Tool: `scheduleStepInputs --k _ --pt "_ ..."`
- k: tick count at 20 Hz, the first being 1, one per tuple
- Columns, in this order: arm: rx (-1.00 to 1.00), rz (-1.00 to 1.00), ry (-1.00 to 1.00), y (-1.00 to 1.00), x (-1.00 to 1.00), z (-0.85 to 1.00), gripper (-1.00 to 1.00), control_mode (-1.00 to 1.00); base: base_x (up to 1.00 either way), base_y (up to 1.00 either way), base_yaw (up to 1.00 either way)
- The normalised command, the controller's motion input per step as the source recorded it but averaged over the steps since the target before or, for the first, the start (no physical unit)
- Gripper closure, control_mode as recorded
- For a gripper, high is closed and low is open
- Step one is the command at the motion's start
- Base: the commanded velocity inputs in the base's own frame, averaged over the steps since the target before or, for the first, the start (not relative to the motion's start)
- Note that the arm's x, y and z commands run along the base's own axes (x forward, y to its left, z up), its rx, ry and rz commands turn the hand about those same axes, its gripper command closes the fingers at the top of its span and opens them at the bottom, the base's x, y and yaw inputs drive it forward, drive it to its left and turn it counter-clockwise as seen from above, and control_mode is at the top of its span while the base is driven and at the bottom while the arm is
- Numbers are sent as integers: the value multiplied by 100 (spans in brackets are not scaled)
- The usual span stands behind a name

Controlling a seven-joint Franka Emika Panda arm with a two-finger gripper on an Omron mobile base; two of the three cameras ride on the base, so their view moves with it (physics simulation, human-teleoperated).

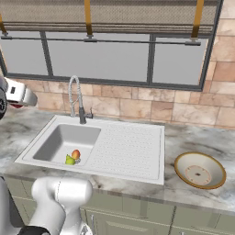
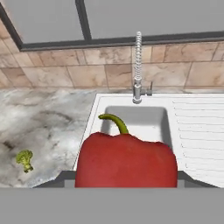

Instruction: There is a mixed pile of frozen fruits and vegetables on the counter. Locate all the frozen vegetables and place the items in a bowl on the counter. Take all the frozen fruits and defrost them in a running sink.

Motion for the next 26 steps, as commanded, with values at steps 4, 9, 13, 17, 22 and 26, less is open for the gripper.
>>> scheduleStepInputs --k 4,9,13,17,22,26 --pt "-12 -2 -6 -71 -17 20 100 -100 0 0 0" --pt "-7 -8 -2 -72 -1 17 100 -100 0 0 0" --pt "-1 -19 0 -56 3 21 100 -100 0 0 0" --pt "0 -29 0 -53 5 8 100 -100 0 0 0" --pt "0 -35 0 -62 0 1 100 -100 0 0 0" --pt "0 -34 0 -68 0 0 100 -100 0 0 0"
